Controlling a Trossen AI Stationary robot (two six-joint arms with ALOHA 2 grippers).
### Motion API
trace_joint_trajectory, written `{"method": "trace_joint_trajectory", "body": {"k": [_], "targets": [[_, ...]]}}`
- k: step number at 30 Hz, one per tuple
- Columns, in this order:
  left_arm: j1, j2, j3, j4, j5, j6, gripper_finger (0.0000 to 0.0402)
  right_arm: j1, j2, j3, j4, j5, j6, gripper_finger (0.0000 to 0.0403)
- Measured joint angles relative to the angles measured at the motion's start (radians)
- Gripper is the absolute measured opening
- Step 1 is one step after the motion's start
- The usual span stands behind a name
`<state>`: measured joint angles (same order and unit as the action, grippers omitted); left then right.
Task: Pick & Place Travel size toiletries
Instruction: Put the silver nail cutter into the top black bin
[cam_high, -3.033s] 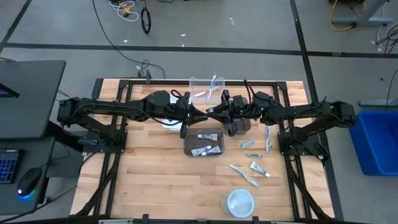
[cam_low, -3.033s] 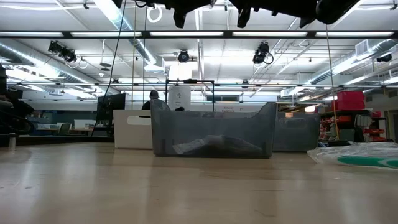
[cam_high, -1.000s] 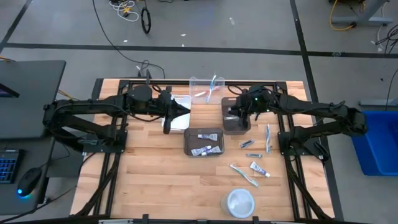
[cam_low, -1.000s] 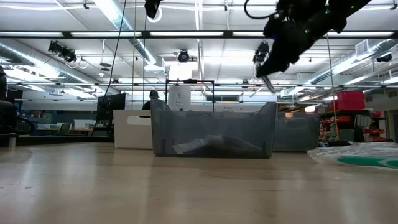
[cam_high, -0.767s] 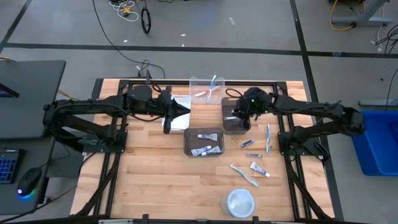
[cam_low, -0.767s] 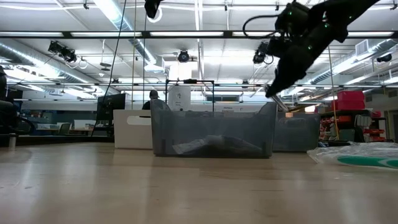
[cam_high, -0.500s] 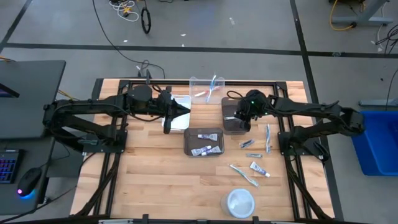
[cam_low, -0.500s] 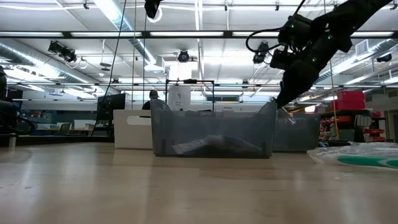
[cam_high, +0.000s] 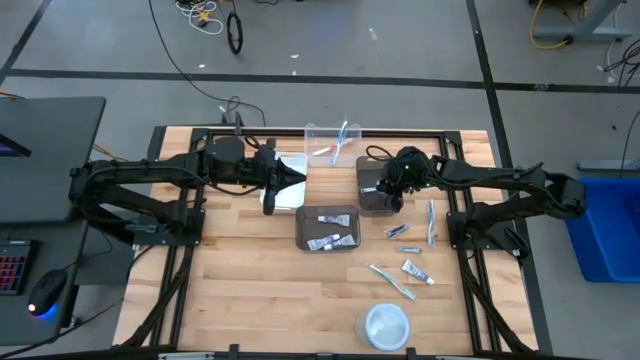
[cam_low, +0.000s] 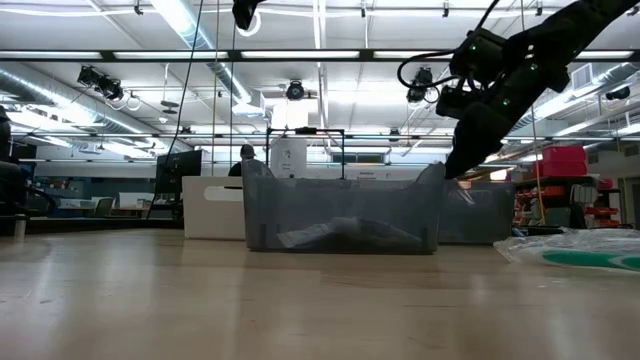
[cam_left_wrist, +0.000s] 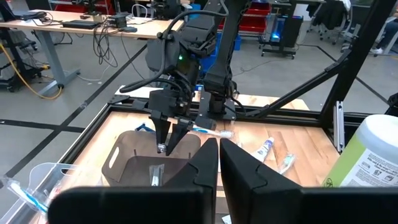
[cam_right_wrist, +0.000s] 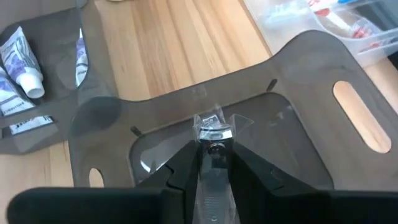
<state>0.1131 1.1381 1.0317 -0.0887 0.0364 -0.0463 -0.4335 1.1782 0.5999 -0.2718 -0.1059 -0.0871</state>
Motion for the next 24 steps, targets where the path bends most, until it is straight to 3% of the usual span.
{"method": "trace_joint_trajectory", "body": {"k": [7, 18, 24], "targets": [[0.0, 0.0, 0.0, 0.0, -0.017, 0.0, 0.0016, 0.0, 0.0, 0.0, -0.001, 0.0, 0.005, 0.0105], [0.0, 0.0, 0.0, 0.0, -0.026, 0.001, 0.0016, 0.002, 0.0, 0.0, 0.0, -0.007, 0.02, 0.019], [0.0, 0.0, 0.0, 0.0, -0.026, 0.001, 0.0016, 0.025, -0.018, 0.0, 0.059, -0.01, -0.001, 0.0188]]}}
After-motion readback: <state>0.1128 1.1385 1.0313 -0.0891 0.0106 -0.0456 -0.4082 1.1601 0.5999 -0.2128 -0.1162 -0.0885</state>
